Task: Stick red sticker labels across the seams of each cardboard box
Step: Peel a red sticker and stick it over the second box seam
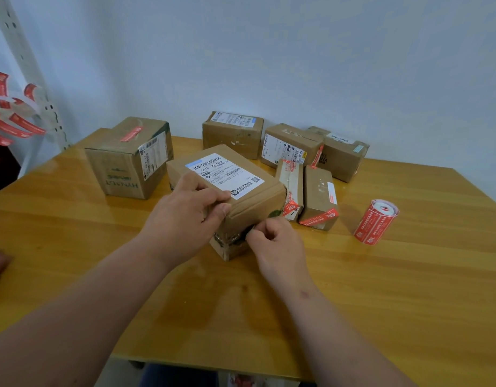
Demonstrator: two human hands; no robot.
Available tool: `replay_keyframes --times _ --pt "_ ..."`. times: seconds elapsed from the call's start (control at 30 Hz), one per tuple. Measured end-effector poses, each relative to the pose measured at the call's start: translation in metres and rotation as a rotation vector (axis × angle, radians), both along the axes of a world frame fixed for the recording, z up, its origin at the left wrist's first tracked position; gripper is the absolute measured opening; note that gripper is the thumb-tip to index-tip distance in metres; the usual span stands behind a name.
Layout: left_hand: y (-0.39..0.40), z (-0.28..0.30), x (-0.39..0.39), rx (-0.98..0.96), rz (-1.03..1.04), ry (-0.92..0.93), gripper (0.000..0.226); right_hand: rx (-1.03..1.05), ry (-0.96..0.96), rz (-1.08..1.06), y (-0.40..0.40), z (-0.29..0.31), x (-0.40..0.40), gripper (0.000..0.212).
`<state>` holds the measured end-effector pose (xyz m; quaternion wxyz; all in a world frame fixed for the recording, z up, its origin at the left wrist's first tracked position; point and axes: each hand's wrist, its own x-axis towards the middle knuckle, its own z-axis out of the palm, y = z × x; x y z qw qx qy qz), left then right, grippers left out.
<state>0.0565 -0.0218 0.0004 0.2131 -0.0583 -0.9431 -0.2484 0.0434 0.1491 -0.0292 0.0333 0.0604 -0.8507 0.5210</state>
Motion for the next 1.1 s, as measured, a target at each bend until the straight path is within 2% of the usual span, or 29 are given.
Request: replay_keyframes --times 0.13,0.37,0.63,0.73,0.9,1.03,1.1 --pt "0.000 0.002 0.000 0.004 0.006 -0.034 0.036 -0.128 -0.045 -0.015 0.012 -0.005 0.001 0.028" --pt "0.000 0.003 0.000 0.004 0.007 -0.069 0.037 -0.204 -0.135 -0.016 0.023 -0.005 0.001 0.020" --pt "-0.001 0.003 0.000 0.020 0.011 -0.072 0.037 -0.344 -0.228 0.042 0.038 -0.001 0.000 0.032" --pt "0.000 0.003 0.000 0.023 0.015 -0.075 0.037 -0.380 -0.269 0.050 0.049 -0.003 -0.005 0.018" --pt "0.002 0.007 0.003 0.017 0.018 -0.115 0.037 -0.567 -0.221 0.031 0.069 0.007 -0.006 0.007" --pt "0.006 0.013 0.006 0.014 0.031 -0.134 0.033 -0.741 -0.123 -0.067 0.070 0.026 -0.009 0.023" --pt "0.009 0.023 0.005 -0.066 0.018 -0.184 0.039 -0.810 -0.076 -0.077 0.062 0.039 -0.010 0.029"
